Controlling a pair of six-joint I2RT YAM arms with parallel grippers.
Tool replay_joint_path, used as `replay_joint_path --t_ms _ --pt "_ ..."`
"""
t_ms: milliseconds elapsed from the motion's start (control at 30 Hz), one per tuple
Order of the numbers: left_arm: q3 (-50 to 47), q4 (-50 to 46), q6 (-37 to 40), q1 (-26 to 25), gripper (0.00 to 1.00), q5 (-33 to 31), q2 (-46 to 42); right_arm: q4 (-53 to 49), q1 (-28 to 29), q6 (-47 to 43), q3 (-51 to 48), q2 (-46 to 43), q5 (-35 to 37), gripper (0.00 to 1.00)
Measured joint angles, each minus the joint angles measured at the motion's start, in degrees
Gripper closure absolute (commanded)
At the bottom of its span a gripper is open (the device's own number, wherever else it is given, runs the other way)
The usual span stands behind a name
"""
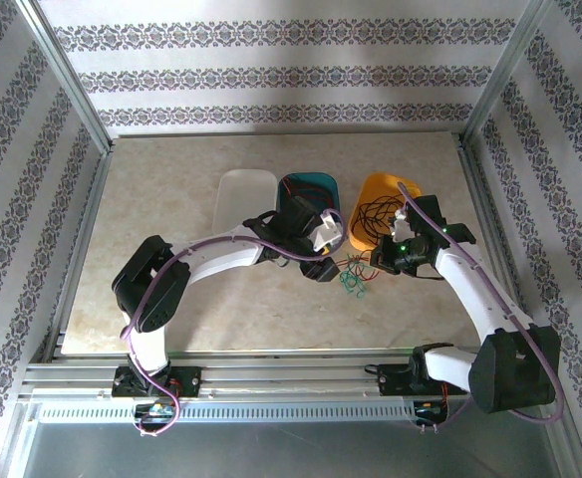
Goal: Untangle the cables
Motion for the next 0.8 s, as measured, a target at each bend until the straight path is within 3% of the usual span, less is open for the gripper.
replay_joint_path --t_ms 167,333,500,667,800 --pt "-0.35 0.26 -0.04 0.0 0.41 0.39 0.0 0.0 0.0 0.02 0.0 -0.02 -1.14 1.0" --pt "-0.35 1.88 -0.98 0.0 0.6 0.39 0.09 0.04 0.0 0.13 0.0 -0.79 -2.21 1.0" --pt "-0.33 2.71 -0.96 0.0 0.69 0.37 1.68 0.39 -0.02 0.48 0.0 -1.49 -2.69 1.0" --pt "-0.72 3.37 -1.14 0.0 0.98 -0.52 3.04 0.46 -0.7 0.52 0.0 -1.51 -2.78 1.0" --pt "-2.56 6.14 -1.77 0.07 1.0 -1.9 1.95 0.46 -0.76 1.07 -0.02 -1.51 -0.7 1.0"
